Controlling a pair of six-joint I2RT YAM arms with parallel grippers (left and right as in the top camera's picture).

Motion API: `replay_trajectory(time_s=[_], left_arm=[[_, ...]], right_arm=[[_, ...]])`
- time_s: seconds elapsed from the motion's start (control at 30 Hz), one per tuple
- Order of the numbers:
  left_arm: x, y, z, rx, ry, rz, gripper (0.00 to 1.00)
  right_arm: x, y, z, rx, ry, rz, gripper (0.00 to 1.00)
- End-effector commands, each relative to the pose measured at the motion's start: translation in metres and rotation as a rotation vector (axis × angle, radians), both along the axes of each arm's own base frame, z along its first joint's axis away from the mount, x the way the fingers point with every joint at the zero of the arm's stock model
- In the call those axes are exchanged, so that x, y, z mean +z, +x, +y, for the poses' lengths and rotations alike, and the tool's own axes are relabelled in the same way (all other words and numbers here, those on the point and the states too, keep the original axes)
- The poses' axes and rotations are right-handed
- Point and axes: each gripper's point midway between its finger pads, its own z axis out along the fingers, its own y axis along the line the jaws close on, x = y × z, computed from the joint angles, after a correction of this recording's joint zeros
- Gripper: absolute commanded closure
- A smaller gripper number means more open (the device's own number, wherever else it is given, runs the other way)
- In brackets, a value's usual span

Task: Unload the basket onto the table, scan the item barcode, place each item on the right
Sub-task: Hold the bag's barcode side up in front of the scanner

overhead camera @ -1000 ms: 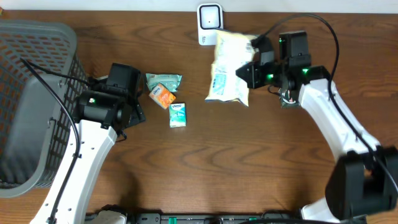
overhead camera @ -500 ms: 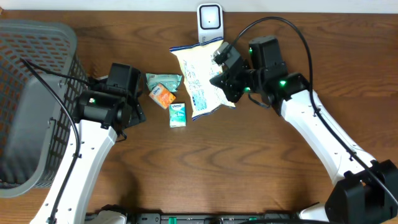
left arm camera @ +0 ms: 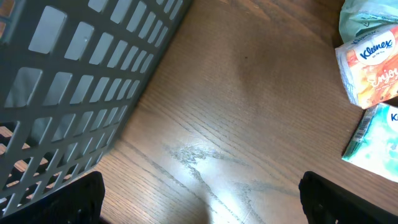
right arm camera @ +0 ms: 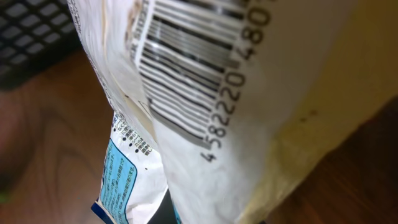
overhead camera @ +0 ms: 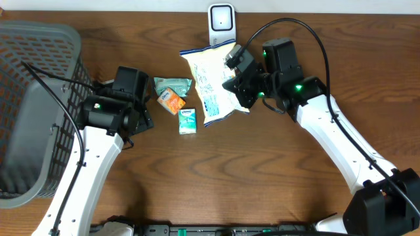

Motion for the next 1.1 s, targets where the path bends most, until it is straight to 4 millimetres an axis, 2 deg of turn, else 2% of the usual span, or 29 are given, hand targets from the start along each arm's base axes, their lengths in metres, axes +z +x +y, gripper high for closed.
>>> replay_trajectory(time_s=[0.0,0.33,1.07], left_arm=[[0.003,0.0,0.004,0.013,0.009,-0.011,0.02],[0.003,0.0,0.004,0.013,0.009,-0.011,0.02],[0.003,0.0,0.004,0.013,0.009,-0.011,0.02]], right_arm=[[0.02,-0.012,0.011,0.088,0.084,-0.011,0.99],[0.026,-0.006,-0.003,0.064,0.147,0.032,0.99],[0.024,-0.007,-0.003,0.062,0.143,0.04,0.99]])
